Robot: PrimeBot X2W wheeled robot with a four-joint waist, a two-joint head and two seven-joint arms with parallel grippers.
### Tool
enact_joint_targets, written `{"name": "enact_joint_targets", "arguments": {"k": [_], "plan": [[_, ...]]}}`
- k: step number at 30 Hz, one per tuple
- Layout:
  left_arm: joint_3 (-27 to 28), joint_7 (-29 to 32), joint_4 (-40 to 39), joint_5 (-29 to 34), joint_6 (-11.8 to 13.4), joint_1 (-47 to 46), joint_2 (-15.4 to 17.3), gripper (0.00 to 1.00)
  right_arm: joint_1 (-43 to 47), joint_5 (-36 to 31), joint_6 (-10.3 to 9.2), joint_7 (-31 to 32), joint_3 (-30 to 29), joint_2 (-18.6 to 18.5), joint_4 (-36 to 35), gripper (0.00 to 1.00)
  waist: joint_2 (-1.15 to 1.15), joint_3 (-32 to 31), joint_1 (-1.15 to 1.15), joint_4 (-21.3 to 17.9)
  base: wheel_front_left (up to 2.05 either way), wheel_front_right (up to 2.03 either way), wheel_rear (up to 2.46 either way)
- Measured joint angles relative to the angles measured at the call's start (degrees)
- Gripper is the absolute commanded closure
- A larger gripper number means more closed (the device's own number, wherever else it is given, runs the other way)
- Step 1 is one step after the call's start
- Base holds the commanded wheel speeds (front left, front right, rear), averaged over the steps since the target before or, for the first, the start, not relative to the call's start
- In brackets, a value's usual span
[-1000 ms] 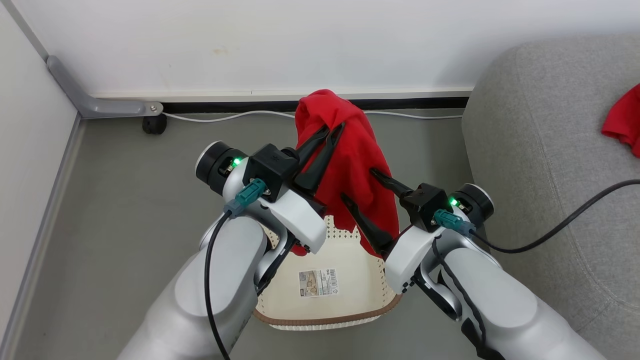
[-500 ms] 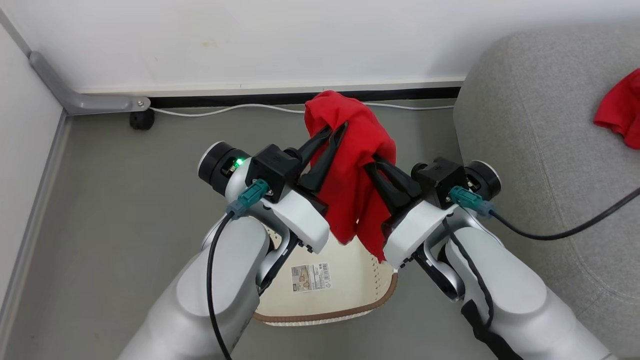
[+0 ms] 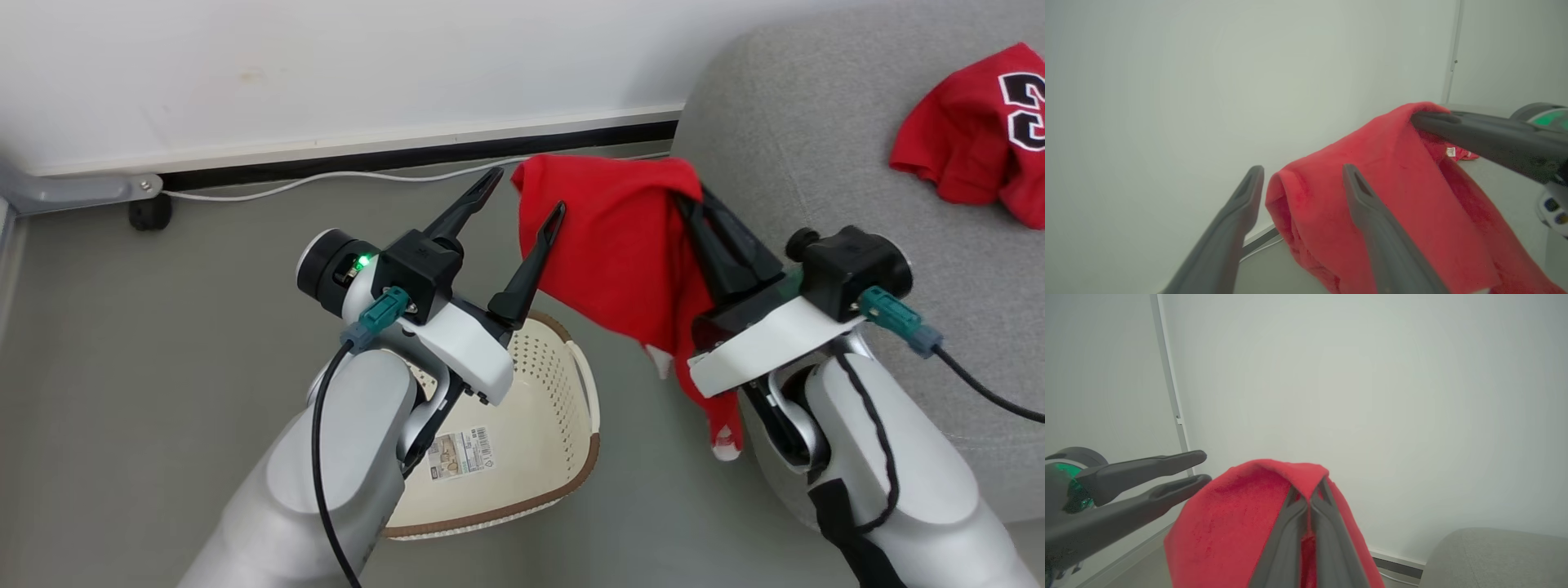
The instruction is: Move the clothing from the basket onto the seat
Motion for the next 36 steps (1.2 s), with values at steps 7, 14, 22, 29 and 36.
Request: {"name": "enact_joint_targets", "arguments": {"k": [7, 14, 22, 29, 36], "plan": [[1.29, -0.01, 0.04, 0.51, -1.18, 0.82, 0.33, 0.0, 2.2, -0.56, 0.0, 0.0, -6.99, -0.46, -6.34, 1.0, 0.0, 0.07, 0.0, -4.32, 0.0, 0.0, 0.0], [2.4, 0.0, -0.08, 1.6, -2.03, 2.9, 0.46, 0.0, 4.3, -0.81, 0.0, 0.0, -9.45, -0.67, -9.38, 1.0, 0.0, -0.18, 0.0, -10.74, 0.0, 0.0, 0.0], [2.87, 0.0, -0.67, 2.15, -2.86, 5.04, 0.31, 0.0, 6.63, -0.81, 0.0, 0.0, -11.45, -0.89, -11.15, 1.0, 0.0, -0.91, 0.0, -17.29, 0.0, 0.0, 0.0], [2.97, -0.01, -1.41, 2.43, -3.3, 6.42, 0.18, 0.0, 7.95, -0.38, 0.0, 0.0, -14.93, -1.08, -12.91, 1.0, 0.0, -1.73, 0.0, -22.36, 0.0, 0.0, 0.0], [0.73, 0.0, -1.41, 2.41, -3.36, 6.47, -0.1, 0.0, 10.99, -0.45, 0.0, 0.0, -21.63, -1.71, -16.99, 1.0, 0.0, -1.61, 0.0, -23.83, 0.0, 0.0, 0.0]]}}
